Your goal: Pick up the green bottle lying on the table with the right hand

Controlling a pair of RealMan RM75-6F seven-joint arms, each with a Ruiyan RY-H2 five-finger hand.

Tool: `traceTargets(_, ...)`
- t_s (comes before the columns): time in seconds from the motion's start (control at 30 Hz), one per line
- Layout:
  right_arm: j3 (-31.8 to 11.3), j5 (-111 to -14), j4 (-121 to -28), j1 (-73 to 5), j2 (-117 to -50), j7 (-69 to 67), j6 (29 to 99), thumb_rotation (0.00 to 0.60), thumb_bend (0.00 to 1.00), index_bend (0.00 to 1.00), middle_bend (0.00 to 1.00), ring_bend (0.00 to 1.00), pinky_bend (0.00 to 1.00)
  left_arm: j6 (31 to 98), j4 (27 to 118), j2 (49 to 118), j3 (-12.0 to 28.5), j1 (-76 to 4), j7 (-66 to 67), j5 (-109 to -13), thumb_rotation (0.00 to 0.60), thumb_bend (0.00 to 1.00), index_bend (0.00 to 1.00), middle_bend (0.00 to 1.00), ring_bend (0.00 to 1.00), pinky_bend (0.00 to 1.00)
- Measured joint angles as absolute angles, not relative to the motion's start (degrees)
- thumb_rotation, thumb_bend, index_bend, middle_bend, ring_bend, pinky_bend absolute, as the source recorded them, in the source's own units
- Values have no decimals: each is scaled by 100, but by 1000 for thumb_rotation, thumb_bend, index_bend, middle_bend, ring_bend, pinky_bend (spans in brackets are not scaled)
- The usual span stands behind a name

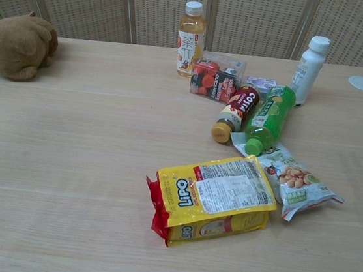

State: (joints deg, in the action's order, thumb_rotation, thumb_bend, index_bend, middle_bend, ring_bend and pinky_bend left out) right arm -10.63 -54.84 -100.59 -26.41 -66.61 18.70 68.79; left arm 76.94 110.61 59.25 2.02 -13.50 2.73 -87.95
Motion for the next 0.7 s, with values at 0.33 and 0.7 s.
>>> traceTargets(0.33, -1095, -5805, -10103, -2621, -6592, 1323, 6634, 600, 0, 0, 0, 10, 38, 7898, 11153, 5879, 141, -1253, 297, -8966, 600, 1, 0, 0, 0, 0)
traceTargets(0.7, -1144, -6063, -9999, -3086, -6712, 1094, 5745, 600, 548, 0, 86, 0, 0, 7949, 11141, 5860, 92, -1213, 258, -9090, 600, 1, 0, 0, 0, 0)
